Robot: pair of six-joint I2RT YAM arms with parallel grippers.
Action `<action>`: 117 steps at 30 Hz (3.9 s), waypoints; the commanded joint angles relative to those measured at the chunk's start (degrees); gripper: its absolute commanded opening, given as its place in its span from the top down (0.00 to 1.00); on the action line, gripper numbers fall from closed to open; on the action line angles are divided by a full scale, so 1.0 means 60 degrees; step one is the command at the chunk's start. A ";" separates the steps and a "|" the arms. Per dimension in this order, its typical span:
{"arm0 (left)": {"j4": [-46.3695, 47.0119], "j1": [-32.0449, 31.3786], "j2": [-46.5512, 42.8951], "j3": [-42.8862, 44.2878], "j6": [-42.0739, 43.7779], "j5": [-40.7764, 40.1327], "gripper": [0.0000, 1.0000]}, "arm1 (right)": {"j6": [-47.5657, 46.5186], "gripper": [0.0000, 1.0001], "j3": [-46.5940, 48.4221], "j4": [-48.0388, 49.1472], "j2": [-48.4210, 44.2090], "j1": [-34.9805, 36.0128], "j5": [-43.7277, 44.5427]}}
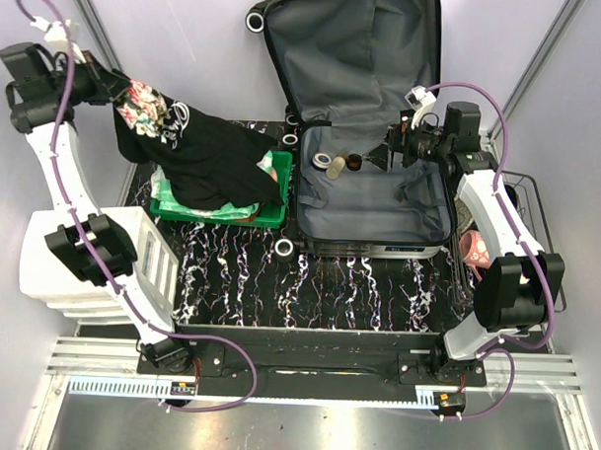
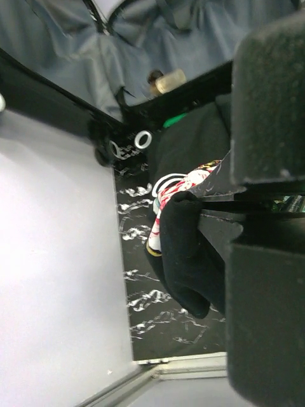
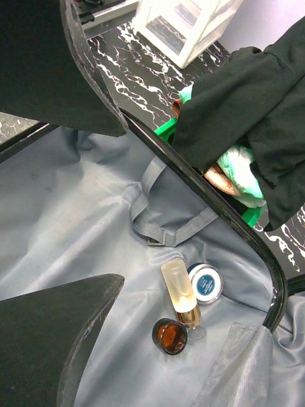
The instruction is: Open, take out, and arrange the luggage
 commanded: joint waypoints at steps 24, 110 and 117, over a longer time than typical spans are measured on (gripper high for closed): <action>-0.4124 -0.4887 -0.0739 -0.2076 0.5616 -0.3427 0.15 | 0.0032 0.00 -0.0213 0.0148 -0.0196 0.0066 -0.0408; -0.3816 -0.8594 0.0460 -0.6161 1.3437 -0.5416 0.58 | -0.1521 0.00 -0.1649 -0.2298 -0.2100 0.0622 0.1892; -0.4096 -0.7760 0.0520 -0.6601 1.3951 -0.5767 0.78 | -0.1623 0.00 -0.1707 -0.2283 -0.2100 0.0622 0.1921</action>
